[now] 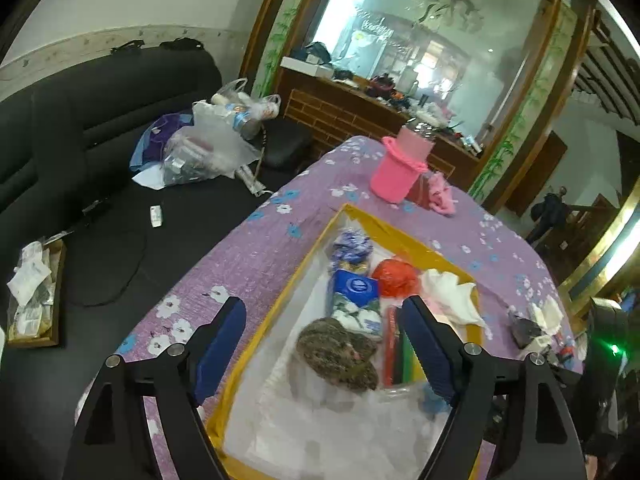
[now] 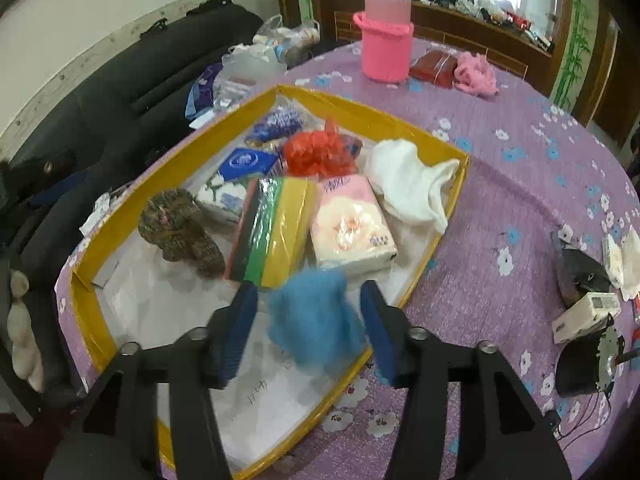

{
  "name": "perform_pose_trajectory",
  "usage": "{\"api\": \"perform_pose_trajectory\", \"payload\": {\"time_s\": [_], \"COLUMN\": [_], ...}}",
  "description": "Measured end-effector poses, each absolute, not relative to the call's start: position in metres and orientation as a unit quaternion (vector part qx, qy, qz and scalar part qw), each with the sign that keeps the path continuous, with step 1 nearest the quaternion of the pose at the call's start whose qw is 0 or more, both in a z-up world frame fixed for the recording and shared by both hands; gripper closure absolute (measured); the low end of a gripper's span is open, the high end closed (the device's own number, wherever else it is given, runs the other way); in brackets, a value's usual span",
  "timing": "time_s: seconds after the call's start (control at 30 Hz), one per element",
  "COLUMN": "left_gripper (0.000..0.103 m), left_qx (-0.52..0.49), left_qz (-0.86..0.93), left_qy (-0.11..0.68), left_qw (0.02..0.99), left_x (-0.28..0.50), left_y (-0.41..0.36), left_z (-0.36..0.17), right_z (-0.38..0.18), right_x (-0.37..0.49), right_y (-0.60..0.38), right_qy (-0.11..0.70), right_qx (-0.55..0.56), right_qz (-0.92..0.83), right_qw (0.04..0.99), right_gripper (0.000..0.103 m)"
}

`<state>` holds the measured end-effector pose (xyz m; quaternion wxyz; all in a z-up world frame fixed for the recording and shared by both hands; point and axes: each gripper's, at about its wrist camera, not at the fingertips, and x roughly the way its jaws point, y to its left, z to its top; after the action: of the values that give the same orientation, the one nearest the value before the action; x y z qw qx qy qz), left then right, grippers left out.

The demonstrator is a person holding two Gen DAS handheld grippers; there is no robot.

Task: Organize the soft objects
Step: 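Carry the brown ball and blue towel into the tray and open both grippers, then grasp the cream cloth with the right gripper while the left approaches the black snack bag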

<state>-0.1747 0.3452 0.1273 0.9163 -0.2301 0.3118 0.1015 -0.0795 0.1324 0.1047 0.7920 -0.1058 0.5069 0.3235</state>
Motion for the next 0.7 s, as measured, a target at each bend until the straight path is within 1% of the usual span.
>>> {"api": "perform_pose_trajectory", "payload": {"time_s": [0.03, 0.17, 0.3, 0.53, 0.7], "left_gripper": [0.022, 0.022, 0.022, 0.021, 0.021], "left_qx": [-0.231, -0.234, -0.229, -0.208, -0.183], "left_qz": [0.095, 0.08, 0.06, 0.018, -0.012], "left_qy": [0.309, 0.304, 0.296, 0.298, 0.309], "left_qw": [0.918, 0.92, 0.925, 0.932, 0.933], "left_x": [-0.178, -0.193, -0.201, -0.209, -0.203], "left_y": [0.342, 0.333, 0.317, 0.277, 0.241], "left_z": [0.128, 0.131, 0.141, 0.154, 0.157], "right_z": [0.107, 0.116, 0.13, 0.149, 0.154], "right_x": [-0.079, -0.077, -0.076, -0.07, -0.053], "right_y": [0.132, 0.12, 0.091, -0.001, -0.082], "right_qy": [0.505, 0.498, 0.487, 0.468, 0.46], "right_qx": [-0.102, -0.078, -0.042, 0.016, 0.05], "right_qz": [0.323, 0.315, 0.306, 0.257, 0.184], "right_qw": [0.794, 0.804, 0.817, 0.845, 0.867], "right_gripper": [0.045, 0.045, 0.045, 0.045, 0.045]}}
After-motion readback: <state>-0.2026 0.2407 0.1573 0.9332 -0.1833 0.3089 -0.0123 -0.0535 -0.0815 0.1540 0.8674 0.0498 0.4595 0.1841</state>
